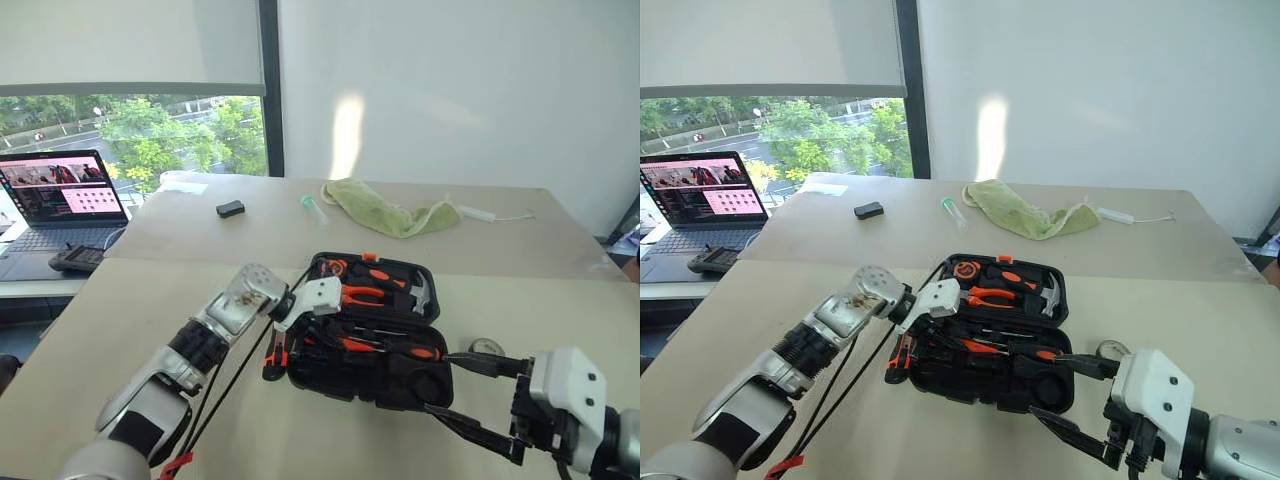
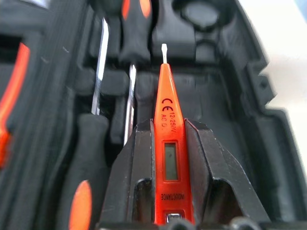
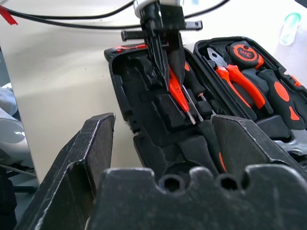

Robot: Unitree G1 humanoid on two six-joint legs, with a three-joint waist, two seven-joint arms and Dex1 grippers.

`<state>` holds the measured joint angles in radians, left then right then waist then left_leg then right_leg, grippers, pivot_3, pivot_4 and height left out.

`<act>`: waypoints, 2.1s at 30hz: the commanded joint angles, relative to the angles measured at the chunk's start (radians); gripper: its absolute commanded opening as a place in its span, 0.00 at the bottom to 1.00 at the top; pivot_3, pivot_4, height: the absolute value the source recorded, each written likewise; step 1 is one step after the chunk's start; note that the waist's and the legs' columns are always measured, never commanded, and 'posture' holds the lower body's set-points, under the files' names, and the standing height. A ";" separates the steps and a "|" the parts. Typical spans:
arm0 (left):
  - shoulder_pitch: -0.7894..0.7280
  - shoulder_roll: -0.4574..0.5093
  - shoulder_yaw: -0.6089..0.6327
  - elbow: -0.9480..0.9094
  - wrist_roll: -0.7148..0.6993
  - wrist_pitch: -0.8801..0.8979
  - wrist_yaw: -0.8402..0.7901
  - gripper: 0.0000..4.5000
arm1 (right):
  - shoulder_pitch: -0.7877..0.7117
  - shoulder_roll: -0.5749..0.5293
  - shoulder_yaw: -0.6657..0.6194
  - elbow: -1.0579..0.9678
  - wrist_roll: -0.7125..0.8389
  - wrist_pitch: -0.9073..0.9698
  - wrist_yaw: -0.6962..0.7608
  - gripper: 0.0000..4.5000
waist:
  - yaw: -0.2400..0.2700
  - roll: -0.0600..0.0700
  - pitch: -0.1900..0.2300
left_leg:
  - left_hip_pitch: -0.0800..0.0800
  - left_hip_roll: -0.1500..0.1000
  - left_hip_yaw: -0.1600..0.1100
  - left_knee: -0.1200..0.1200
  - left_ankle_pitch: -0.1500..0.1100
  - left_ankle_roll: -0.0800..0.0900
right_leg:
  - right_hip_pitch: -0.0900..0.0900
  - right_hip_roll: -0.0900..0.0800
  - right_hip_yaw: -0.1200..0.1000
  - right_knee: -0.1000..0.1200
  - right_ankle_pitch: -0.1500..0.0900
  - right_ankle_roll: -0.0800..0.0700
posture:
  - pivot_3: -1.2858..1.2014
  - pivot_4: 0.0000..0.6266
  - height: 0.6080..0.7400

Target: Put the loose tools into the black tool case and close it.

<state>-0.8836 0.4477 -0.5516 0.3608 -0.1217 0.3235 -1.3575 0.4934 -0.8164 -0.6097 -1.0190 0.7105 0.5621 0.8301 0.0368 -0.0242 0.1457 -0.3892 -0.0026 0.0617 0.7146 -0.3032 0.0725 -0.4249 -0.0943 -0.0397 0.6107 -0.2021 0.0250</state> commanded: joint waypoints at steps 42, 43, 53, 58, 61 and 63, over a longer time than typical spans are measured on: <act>0.115 0.017 0.319 -0.148 -0.211 0.180 -0.013 0.15 | 0.027 -0.016 0.001 -0.028 -0.017 -0.060 -0.044 0.83 | 0.000 0.000 0.000 | 0.001 0.000 -0.001 0.004 0.000 0.000 | 0.001 0.000 0.000 0.002 0.001 0.001 | 0.52 0.24 1.00; 0.138 0.003 0.336 -0.152 -0.211 0.171 0.027 0.08 | 0.023 -0.015 0.004 -0.028 -0.019 -0.058 -0.047 0.83 | 0.000 0.000 0.000 | 0.001 0.000 -0.001 0.004 0.000 0.000 | 0.002 0.000 0.000 0.002 0.001 0.001 | 0.52 0.24 1.00; 0.348 -0.052 0.407 -0.210 -0.208 0.052 0.213 0.02 | 0.041 -0.022 0.005 -0.028 -0.012 -0.066 -0.060 0.83 | 0.004 0.000 0.000 | 0.001 0.000 -0.001 0.004 0.000 0.000 | 0.002 -0.001 0.000 0.003 0.001 0.001 | 0.52 0.24 1.00; 0.367 -0.043 0.471 -0.240 -0.254 0.088 0.256 0.02 | 0.061 -0.025 -0.002 -0.028 -0.007 -0.079 -0.067 0.83 | 0.002 0.000 0.000 | 0.002 0.001 -0.001 0.005 0.000 0.000 | 0.002 -0.002 0.000 0.003 0.002 0.001 | 0.52 0.24 1.00; 0.398 -0.021 0.488 -0.265 -0.266 0.109 0.266 0.02 | 0.067 -0.028 0.003 -0.028 -0.006 -0.087 -0.076 0.83 | 0.000 0.001 0.000 | 0.002 0.001 -0.001 0.004 0.000 0.000 | 0.002 -0.002 0.000 0.003 0.002 0.001 | 0.52 0.24 1.00; 0.423 -0.014 0.493 -0.271 -0.259 0.095 0.275 0.02 | 0.069 -0.031 0.009 -0.028 -0.004 -0.091 -0.083 0.83 | 0.000 0.001 0.000 | 0.002 0.001 -0.001 0.004 0.000 -0.001 | 0.002 -0.002 0.000 0.003 0.002 0.001 | 0.52 0.24 1.00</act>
<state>-0.4709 0.4261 -0.0789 0.1270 -0.3641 0.4253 -1.0904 0.5620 -0.8382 -0.5946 -1.0259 0.6915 0.5009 0.7578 0.0367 -0.0235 0.1452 -0.3870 -0.0018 0.0604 0.7186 -0.3029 0.0720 -0.4229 -0.0959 -0.0395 0.6135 -0.2003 0.0259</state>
